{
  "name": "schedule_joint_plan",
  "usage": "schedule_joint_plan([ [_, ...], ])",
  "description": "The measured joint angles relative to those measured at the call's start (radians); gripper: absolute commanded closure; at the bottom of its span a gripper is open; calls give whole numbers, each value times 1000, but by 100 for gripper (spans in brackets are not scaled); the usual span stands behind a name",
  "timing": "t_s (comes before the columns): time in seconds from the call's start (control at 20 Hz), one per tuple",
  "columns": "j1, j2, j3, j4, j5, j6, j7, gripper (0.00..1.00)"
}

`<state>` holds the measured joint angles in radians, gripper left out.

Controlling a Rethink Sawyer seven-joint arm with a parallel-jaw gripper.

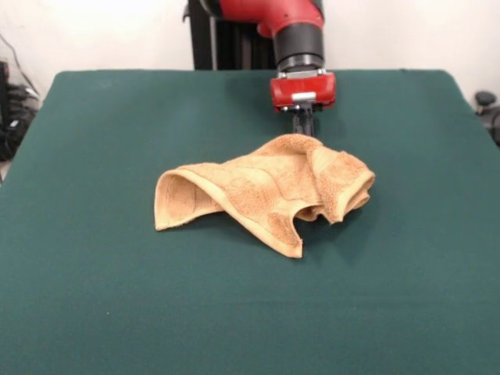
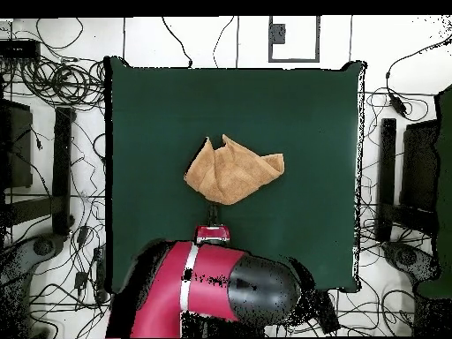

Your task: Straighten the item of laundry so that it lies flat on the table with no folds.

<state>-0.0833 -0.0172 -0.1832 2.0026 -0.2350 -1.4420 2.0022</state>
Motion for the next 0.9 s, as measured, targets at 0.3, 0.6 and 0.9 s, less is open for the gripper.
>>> schedule_joint_plan([
  [0.3, 19, -81, -17, 32, -5, 207, 0, 100],
  [0.6, 27, -141, -33, 47, -10, 350, 0, 100],
  [0.9, -21, -202, -17, 86, -37, 485, 0, 100],
])
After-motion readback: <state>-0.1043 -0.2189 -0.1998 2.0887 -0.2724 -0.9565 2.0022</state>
